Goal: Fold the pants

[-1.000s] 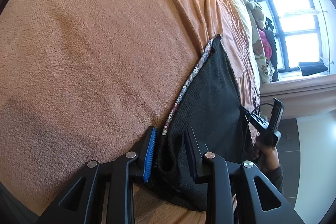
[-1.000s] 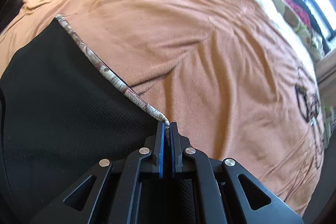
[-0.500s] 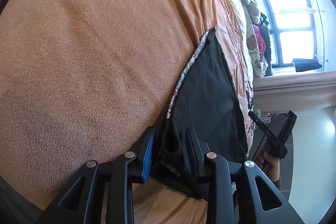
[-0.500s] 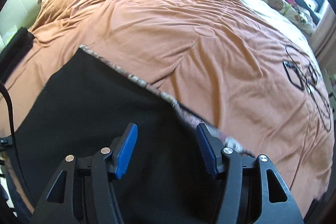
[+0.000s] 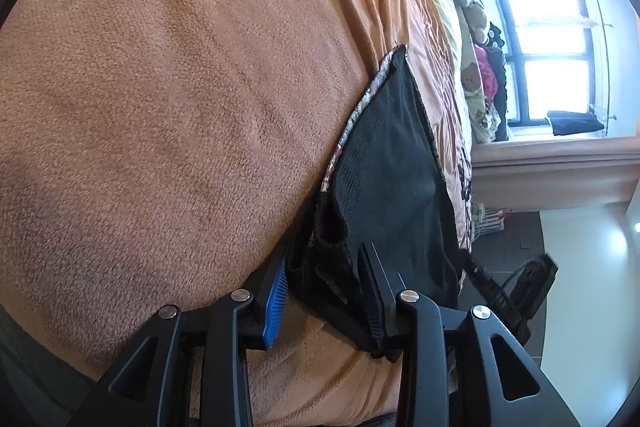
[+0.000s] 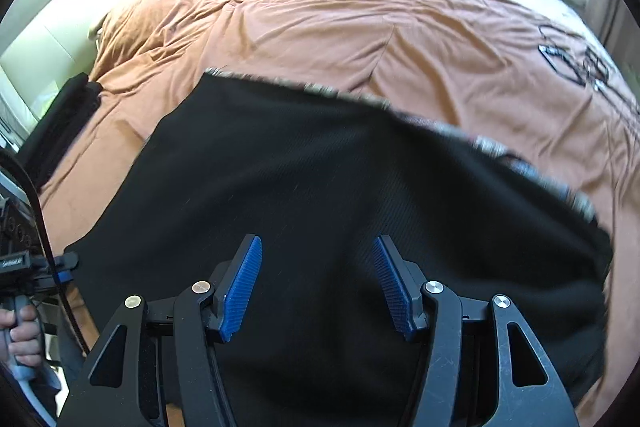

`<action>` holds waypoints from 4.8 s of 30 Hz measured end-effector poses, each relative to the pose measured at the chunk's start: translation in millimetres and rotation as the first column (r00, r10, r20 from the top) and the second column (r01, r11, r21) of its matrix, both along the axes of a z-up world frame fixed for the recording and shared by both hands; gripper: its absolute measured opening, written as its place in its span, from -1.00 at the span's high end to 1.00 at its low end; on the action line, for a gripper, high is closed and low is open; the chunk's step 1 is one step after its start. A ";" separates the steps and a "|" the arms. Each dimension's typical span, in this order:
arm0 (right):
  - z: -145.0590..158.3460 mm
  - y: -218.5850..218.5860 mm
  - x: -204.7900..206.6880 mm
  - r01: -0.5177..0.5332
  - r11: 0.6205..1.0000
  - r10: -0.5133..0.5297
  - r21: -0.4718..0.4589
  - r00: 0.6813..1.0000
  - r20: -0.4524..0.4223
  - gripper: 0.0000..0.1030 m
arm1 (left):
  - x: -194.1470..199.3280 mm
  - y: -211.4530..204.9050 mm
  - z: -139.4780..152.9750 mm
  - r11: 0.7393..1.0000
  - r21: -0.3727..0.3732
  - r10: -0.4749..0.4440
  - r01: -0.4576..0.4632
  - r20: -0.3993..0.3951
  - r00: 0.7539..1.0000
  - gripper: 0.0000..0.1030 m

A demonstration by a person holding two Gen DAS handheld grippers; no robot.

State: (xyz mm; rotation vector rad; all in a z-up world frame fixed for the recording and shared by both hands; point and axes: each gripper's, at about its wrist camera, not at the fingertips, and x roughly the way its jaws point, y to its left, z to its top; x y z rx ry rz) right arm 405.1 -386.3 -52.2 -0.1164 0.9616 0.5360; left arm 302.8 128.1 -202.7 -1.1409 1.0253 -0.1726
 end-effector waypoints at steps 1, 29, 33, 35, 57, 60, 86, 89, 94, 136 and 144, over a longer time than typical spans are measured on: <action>-2.1 -1.5 -4.3 0.006 1.000 -0.006 0.008 1.000 -0.005 -0.09 | 2.2 -0.6 -0.1 1.000 -0.005 0.006 -0.006 0.002 1.000 0.28; -19.8 -40.0 -101.7 0.086 0.971 -0.059 0.225 0.990 -0.125 0.48 | 13.6 -17.4 63.1 0.998 0.036 -0.054 0.047 0.217 0.975 0.81; -4.9 -43.4 -90.0 0.107 0.966 -0.094 0.237 0.993 -0.067 0.48 | 20.6 -24.0 77.2 0.997 0.035 -0.071 0.065 0.248 0.966 0.81; -8.7 -42.9 -80.5 0.127 0.962 -0.112 0.240 0.991 -0.074 0.54 | 23.2 -28.0 85.3 0.996 0.037 -0.083 0.075 0.266 0.961 0.81; -5.0 -119.6 -111.5 0.242 0.893 -0.208 0.380 0.970 -0.128 0.84 | 94.6 -121.3 170.0 0.959 0.077 -0.279 0.273 0.438 0.855 0.81; 1.2 -141.5 -114.3 0.264 0.882 -0.243 0.391 0.965 -0.103 0.61 | 101.9 -139.7 179.8 0.948 0.087 -0.312 0.306 0.450 0.837 0.81; -1.4 -272.3 -202.3 0.426 0.762 -0.477 0.488 0.879 -0.023 -0.27 | 143.3 -328.7 186.7 0.785 0.147 -0.602 0.602 0.413 0.683 0.80; -3.0 -281.1 -210.0 0.447 0.747 -0.496 0.492 0.868 -0.035 -0.27 | 142.7 -350.7 179.0 0.759 0.152 -0.634 0.633 0.391 0.667 0.80; -10.4 -295.1 -217.7 0.473 0.722 -0.516 0.504 0.854 -0.063 -0.27 | 139.6 -390.2 159.4 0.713 0.157 -0.688 0.683 0.342 0.640 0.80; -24.0 -276.2 -189.2 0.530 0.716 -0.528 0.454 0.837 -0.144 -0.27 | 141.9 -259.0 79.7 0.785 0.217 -0.610 0.581 0.106 0.785 -0.57; -21.8 -260.6 -181.4 0.538 0.729 -0.532 0.423 0.834 -0.144 -0.27 | 148.6 -225.7 53.1 0.800 0.216 -0.585 0.560 0.071 0.808 -0.57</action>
